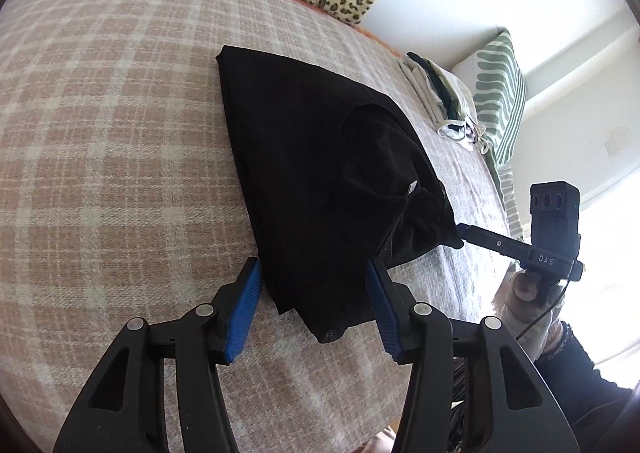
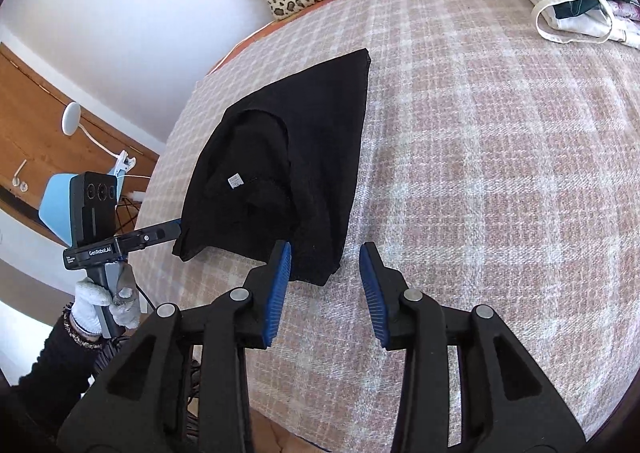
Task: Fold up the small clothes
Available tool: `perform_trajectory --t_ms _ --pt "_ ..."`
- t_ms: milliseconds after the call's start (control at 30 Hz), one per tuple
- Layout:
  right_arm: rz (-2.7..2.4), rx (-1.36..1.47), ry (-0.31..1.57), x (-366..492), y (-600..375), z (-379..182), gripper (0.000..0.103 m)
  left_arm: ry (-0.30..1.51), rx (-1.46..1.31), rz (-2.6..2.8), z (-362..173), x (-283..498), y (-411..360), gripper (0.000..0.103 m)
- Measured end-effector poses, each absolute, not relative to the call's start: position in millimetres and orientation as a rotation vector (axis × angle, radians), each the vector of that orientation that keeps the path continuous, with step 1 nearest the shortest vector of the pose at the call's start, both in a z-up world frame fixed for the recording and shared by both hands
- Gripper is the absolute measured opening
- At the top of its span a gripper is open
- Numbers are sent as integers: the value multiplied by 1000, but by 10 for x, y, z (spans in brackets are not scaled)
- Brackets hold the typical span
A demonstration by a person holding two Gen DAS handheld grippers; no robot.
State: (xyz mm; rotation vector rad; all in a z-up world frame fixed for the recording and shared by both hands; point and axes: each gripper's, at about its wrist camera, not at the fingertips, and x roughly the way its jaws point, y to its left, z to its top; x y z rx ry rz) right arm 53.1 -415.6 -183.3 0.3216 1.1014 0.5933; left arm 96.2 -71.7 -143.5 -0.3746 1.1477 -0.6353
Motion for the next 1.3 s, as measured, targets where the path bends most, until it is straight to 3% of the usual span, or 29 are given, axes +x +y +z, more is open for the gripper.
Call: perform_trajectory --t_ms 133,600,633,667,700,767,833,900,1067,1167,1300 --pt "587 296 1105 475 -4102 -1870 38 1148 -342 -624 -1453 945 -719 32" --pt "609 326 1158 487 -4030 -1973 38 1217 -549 -648 -1565 845 -574 30" --pt "612 327 1162 487 -4013 -1980 38 1208 -532 -651 -1555 843 -596 26" --pt "614 326 1162 483 -3997 -1983 38 1199 -515 -662 -1537 844 -618 8" --pt "616 328 1162 484 -3987 -1988 38 1186 -498 -665 -1505 840 -634 4" --pt "623 348 1168 509 -3976 -2013 32 1149 -460 -665 -1425 825 -639 4" --pt "626 380 1180 542 -3996 -2045 18 1124 -455 -662 -1373 814 -606 4" --pt "625 391 1181 537 -4024 -2056 17 1108 -445 -640 -1350 801 -552 4" --pt "642 399 1171 485 -4041 -2007 17 1099 -410 -617 -1377 731 -503 4" --pt "684 497 1194 502 -4065 -2046 35 1102 -424 -611 -1393 756 -491 4" --pt "710 643 1199 556 -4126 -2099 37 1099 -420 -610 -1379 763 -491 4"
